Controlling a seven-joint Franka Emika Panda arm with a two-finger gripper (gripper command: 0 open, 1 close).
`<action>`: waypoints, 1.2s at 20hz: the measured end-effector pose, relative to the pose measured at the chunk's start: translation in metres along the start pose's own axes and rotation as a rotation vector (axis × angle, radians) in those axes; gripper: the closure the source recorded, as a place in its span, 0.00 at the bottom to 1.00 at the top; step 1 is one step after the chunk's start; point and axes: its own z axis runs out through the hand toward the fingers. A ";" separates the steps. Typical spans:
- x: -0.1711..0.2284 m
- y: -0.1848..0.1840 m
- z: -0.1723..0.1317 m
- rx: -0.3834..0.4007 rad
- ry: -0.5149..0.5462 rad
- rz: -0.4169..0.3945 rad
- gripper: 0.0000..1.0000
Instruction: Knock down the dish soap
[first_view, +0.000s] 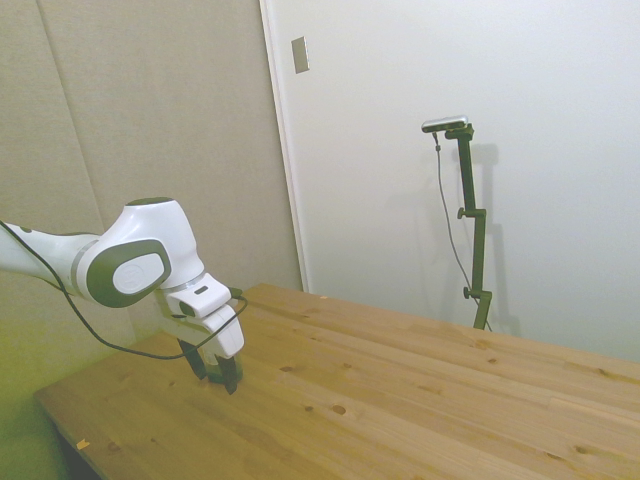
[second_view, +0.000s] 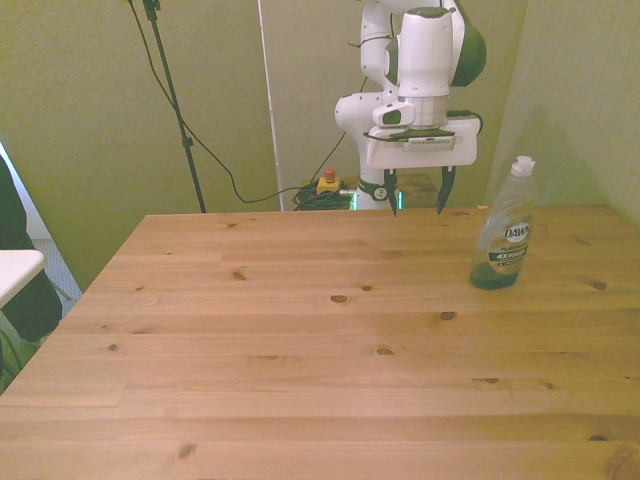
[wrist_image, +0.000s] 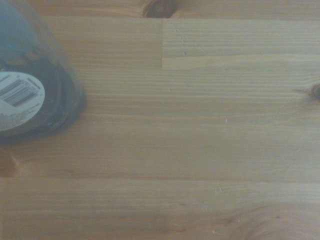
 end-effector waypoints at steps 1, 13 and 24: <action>0.000 0.000 0.000 0.000 0.000 0.000 0.00; -0.043 -0.017 -0.022 0.026 0.025 0.006 1.00; -0.054 -0.057 -0.038 0.050 0.062 0.028 1.00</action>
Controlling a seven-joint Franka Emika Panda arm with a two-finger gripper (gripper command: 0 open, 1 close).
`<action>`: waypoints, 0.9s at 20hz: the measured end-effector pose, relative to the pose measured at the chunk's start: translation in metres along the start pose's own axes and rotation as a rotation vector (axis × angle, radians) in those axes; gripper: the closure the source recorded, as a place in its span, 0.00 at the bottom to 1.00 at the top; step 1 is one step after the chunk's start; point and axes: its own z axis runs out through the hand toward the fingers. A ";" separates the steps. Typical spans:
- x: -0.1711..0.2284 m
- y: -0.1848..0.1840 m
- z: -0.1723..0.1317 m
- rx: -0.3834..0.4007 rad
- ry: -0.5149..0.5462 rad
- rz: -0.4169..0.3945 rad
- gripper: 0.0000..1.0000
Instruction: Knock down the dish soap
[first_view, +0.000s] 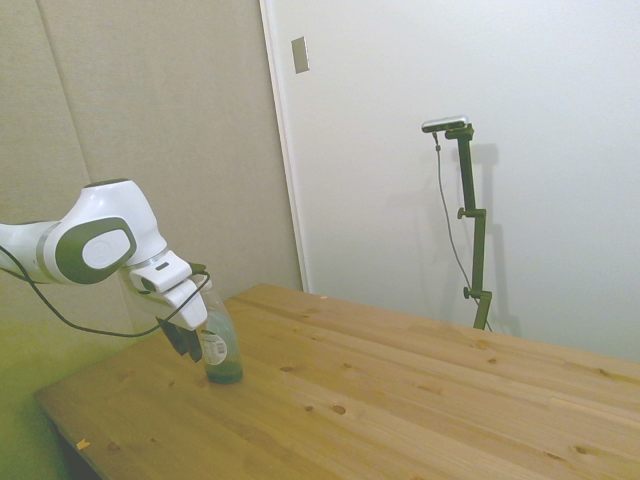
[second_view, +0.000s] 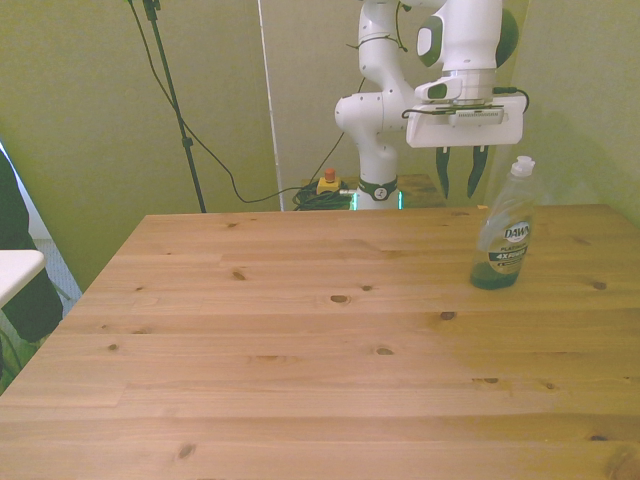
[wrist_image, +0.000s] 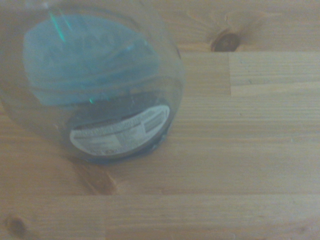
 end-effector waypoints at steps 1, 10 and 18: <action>0.001 -0.004 0.001 0.001 0.002 0.003 1.00; 0.001 -0.034 0.006 0.021 0.040 0.017 1.00; 0.022 -0.081 0.030 0.079 0.082 0.054 1.00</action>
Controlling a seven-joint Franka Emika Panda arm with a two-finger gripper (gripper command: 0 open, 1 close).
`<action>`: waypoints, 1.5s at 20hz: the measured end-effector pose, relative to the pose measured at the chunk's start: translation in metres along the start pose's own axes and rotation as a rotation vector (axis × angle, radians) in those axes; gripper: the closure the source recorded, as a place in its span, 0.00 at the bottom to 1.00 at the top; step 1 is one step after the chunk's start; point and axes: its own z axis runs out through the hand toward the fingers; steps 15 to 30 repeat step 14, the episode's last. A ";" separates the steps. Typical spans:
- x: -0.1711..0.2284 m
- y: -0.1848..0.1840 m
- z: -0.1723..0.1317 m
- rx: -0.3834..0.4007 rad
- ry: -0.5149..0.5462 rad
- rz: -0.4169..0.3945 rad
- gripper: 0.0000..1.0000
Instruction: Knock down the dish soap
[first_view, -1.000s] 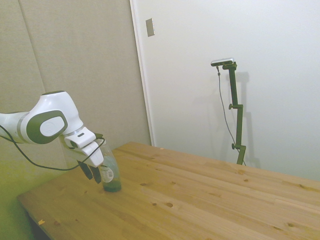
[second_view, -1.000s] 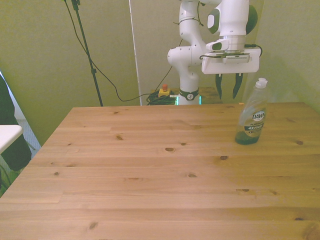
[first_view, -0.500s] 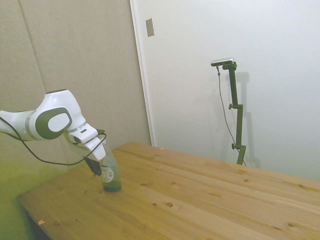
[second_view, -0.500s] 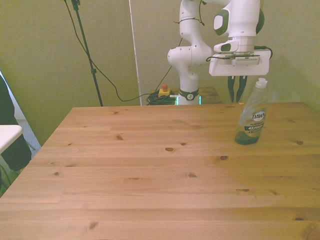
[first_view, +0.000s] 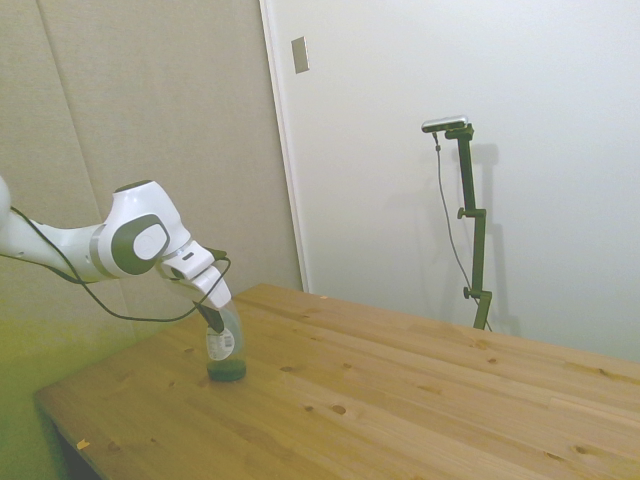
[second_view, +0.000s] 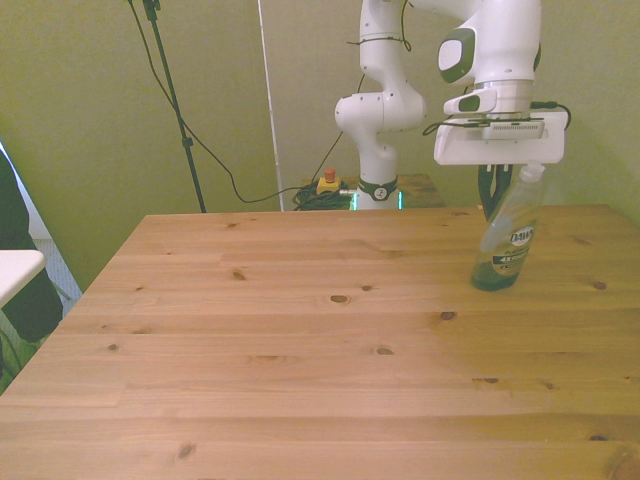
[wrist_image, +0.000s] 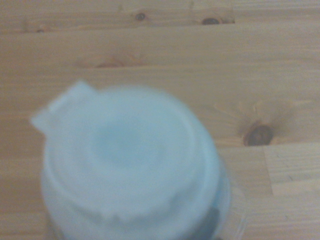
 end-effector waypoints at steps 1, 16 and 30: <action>0.000 -0.007 0.006 0.004 -0.001 0.001 1.00; -0.004 -0.042 0.032 0.007 -0.015 0.026 1.00; -0.004 -0.042 0.032 0.007 -0.015 0.026 1.00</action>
